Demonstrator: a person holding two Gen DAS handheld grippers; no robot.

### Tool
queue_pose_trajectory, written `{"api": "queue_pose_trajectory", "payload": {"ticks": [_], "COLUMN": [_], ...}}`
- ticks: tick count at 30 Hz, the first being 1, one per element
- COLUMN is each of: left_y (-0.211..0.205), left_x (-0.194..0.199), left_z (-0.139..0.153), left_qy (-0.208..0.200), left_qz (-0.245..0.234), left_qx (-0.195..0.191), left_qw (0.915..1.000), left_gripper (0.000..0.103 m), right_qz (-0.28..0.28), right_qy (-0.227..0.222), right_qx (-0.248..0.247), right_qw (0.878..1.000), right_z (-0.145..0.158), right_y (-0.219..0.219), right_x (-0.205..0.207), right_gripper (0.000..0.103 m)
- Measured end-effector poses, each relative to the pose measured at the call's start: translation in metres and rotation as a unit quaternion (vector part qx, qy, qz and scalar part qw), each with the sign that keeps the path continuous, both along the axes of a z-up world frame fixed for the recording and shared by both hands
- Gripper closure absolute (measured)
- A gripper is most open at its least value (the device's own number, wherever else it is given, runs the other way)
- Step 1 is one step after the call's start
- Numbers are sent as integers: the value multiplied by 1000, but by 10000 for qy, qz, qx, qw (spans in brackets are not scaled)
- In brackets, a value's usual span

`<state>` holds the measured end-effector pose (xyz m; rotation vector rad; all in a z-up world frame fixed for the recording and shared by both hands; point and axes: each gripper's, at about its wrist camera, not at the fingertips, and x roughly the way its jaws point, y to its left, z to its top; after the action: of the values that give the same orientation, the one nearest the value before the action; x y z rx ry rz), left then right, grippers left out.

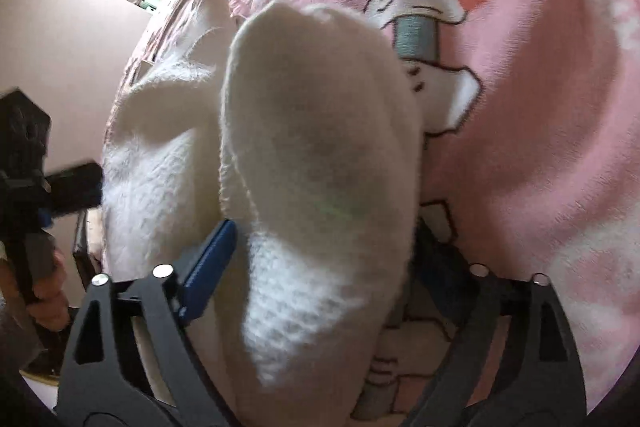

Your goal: Fold large clothes

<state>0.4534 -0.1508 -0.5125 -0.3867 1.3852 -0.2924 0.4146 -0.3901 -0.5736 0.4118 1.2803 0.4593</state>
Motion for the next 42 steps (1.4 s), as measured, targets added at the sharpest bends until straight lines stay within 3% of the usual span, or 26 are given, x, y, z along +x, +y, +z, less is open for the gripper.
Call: {"api": "queue_pose_trajectory", "payload": {"ticks": [3, 4, 6, 9, 11, 12, 13, 15, 17, 19, 22, 24, 32, 35, 38, 42], "left_y": [-11, -14, -23, -22, -17, -16, -17, -21, -26, -29, -35, -39, -40, -35, -26, -7], "left_x": [9, 11, 21, 33, 36, 37, 39, 40, 42, 41, 42, 42, 43, 41, 40, 37], "left_z": [12, 15, 7, -13, -14, -12, -9, -5, 1, 7, 16, 21, 57, 67, 68, 81], "left_qy": [-113, -122, 126, 506, 543, 529, 460, 459, 367, 274, 177, 91, -319, -402, -382, -463], "left_qz": [8, -29, -72, 204, 390, 397, 314, 129, -50, -200, -360, -466, -824, -937, -915, -1020], "left_qx": [-114, -152, -158, -409, -576, -644, -767, -953, -880, -904, -919, -865, -941, -864, -811, -765], "left_qw": [9999, 9998, 9998, 9977, 9961, 9957, 9955, 9943, 9954, 9953, 9950, 9951, 9916, 9910, 9918, 9908], "left_gripper": [8, 8, 8, 9, 22, 33, 52, 70, 73, 83, 86, 88, 92, 93, 93, 93], "right_qz": [68, 78, 118, 242, 263, 259, 257, 255, 171, 93, 105, 176, 85, 349, 253, 99], "right_qy": [-160, -252, -320, -389, -433, -461, -487, -568, -638, -645, -643, -667, -834, -1101, -917, -725], "right_qx": [-263, -352, -416, -409, -388, -374, -357, -410, -421, -351, -431, -773, -972, -1366, -875, -47], "right_qw": [9995, 9990, 9986, 9981, 9980, 9979, 9978, 9972, 9969, 9973, 9969, 9946, 9917, 9839, 9916, 9973], "right_z": [6, 9, 11, 17, 25, 26, 30, 39, 49, 55, 61, 63, 86, 100, 100, 122], "right_y": [4, 5, 4, 2, -2, -4, -5, -4, -4, -3, -5, 4, 13, 32, 43, 61], "right_x": [-5, -7, -10, -12, -13, -15, -16, -19, -24, -26, -27, -24, -31, -37, -37, -32], "right_gripper": [21, 26, 48, 65, 72, 75, 76, 79, 83, 87, 89, 89, 91, 92, 93, 93]}}
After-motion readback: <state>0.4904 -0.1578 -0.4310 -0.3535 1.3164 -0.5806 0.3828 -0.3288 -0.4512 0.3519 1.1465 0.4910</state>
